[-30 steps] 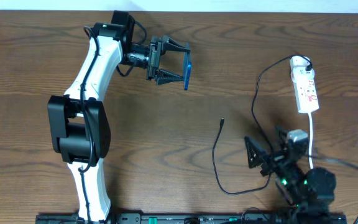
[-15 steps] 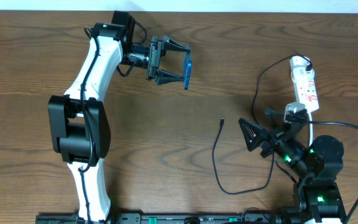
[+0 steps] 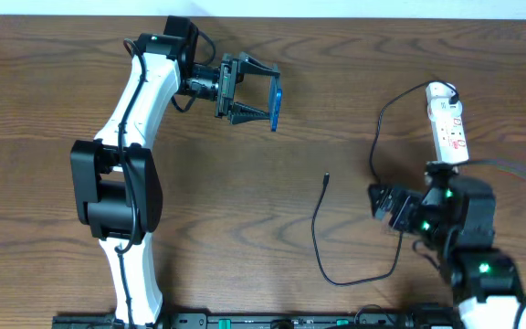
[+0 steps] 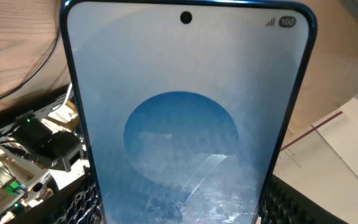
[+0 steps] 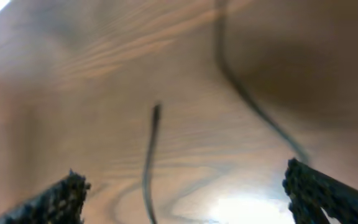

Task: Plug charger to phone and switch on socket
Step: 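Move the right gripper toward the phone held by the left gripper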

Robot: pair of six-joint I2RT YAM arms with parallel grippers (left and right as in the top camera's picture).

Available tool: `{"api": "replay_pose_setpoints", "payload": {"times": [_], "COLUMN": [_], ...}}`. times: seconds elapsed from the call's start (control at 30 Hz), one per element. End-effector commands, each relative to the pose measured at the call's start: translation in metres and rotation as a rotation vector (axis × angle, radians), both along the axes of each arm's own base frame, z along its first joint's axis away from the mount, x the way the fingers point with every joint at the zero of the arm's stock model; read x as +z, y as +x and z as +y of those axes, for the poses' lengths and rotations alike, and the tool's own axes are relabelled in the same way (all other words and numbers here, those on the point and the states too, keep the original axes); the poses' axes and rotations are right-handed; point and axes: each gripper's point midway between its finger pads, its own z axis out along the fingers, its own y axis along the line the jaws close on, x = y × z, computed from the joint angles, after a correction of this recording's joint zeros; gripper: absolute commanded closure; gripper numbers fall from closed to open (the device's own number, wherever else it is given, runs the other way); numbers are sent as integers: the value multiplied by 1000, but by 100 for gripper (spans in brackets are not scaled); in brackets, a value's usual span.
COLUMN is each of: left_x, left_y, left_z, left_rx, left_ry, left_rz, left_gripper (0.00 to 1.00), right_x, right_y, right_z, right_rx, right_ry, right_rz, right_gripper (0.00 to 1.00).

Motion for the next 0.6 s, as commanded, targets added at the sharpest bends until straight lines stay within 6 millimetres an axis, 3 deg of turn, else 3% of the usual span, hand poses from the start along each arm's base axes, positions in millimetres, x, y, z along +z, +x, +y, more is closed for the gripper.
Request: {"api": "replay_pose_setpoints", "payload": {"times": [0.0,0.13,0.57], "left_x": [18,18,18], "left_y": [-3,-3,-3], "left_z": [1,1,1], "left_rx": [-2,-1,-1], "left_ry": [-55,-55,-55], "left_rz": [0,3,3], "left_gripper": [30,30,30], "right_x": [27,37,30], "right_y": [18,31,29], "right_z": [-27,-9,-7], "right_rx": [-93,-74,-53], "right_ry": [-148,-31,-31], "right_rz": [6,8,40], "right_gripper": [1,1,1]}}
